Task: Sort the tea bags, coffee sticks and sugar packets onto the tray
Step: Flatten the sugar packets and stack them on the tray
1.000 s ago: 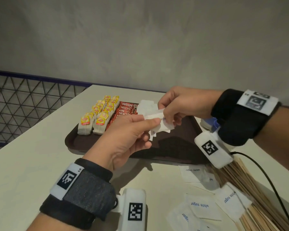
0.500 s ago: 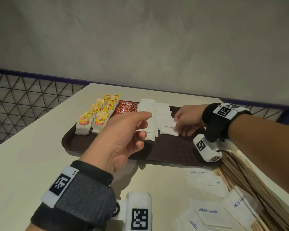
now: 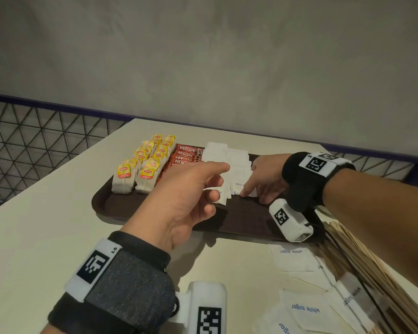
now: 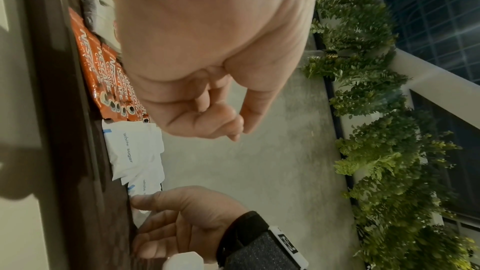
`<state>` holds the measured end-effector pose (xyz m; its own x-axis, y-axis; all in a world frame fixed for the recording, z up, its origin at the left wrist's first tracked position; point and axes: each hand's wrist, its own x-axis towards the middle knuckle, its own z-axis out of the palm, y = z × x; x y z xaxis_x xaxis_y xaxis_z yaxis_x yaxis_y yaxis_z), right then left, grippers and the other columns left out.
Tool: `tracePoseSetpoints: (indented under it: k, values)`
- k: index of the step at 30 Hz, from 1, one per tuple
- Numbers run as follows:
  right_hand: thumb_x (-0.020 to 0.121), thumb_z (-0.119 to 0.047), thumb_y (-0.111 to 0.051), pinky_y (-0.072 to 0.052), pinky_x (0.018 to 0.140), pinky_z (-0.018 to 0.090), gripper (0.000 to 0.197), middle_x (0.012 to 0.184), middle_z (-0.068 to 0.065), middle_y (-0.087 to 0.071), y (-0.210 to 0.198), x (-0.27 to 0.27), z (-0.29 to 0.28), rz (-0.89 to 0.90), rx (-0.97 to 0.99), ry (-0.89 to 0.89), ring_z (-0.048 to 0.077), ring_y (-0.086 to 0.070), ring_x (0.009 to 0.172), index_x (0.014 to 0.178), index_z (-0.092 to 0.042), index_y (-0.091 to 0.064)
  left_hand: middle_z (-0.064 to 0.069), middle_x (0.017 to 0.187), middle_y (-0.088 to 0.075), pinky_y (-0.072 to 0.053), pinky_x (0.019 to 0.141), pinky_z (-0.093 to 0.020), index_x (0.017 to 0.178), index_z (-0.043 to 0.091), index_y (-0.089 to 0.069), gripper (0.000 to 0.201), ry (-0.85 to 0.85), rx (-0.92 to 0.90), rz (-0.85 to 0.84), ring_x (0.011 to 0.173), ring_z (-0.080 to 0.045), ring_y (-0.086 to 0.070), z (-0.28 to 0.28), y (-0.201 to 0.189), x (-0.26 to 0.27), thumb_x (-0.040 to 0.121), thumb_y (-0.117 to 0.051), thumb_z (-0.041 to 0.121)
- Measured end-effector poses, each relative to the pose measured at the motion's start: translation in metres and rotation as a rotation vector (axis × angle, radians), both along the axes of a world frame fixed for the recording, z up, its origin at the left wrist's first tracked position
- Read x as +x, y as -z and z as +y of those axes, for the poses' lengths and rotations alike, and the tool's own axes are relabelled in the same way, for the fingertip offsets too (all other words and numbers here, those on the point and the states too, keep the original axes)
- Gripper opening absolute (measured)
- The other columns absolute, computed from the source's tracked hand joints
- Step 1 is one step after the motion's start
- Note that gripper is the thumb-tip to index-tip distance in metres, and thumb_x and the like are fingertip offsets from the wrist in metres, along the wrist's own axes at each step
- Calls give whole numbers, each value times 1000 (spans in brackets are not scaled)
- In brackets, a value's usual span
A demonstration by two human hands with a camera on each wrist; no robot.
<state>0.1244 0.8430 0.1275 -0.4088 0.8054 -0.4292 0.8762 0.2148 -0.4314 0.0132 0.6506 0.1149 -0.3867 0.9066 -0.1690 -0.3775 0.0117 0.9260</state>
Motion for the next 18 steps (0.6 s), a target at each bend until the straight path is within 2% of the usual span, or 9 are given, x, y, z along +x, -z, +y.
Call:
tracePoseSetpoints:
  k: [7, 10, 13, 16, 18]
  values:
    - [79, -19, -87, -63, 81, 47, 46, 81, 19, -76, -1, -3, 1, -73, 81, -34, 30, -74, 64, 111, 6, -65, 2, 70, -61, -33, 38, -20, 106, 14, -72, 20, 3, -6, 7, 49, -8, -47, -1, -1, 2, 88, -78, 22]
    - [80, -34, -86, -64, 78, 39, 42, 80, 14, -78, -11, -2, -3, -181, 160, -89, 26, -74, 64, 100, 0, -71, 3, 70, -60, -33, 38, -20, 104, 14, -72, 18, 10, -10, 17, 49, -8, -46, -2, -2, 4, 89, -77, 22]
    - [84, -47, -79, -59, 70, 34, 47, 71, 7, -74, -37, -4, -4, -231, 352, -106, 22, -66, 58, 85, -2, -67, 3, 69, -60, -33, 38, -20, 94, 17, -68, 9, -25, -5, 3, 48, -8, -46, -3, -2, 0, 91, -75, 22]
    - [88, -49, -75, -53, 63, 30, 48, 82, 11, -77, -54, -13, -5, -174, 491, -188, 22, -62, 63, 96, -1, -71, 3, 65, -59, -31, 37, -19, 83, 18, -63, 14, -92, 8, -44, 47, -7, -44, -4, -6, -5, 93, -71, 22]
    - [87, -53, -73, -53, 63, 27, 50, 89, 8, -78, -49, -21, -12, -174, 472, -298, 20, -66, 68, 103, -6, -73, 4, 62, -56, -29, 36, -18, 76, 17, -60, 21, -143, 23, -75, 46, -7, -42, -5, -9, -8, 94, -69, 21]
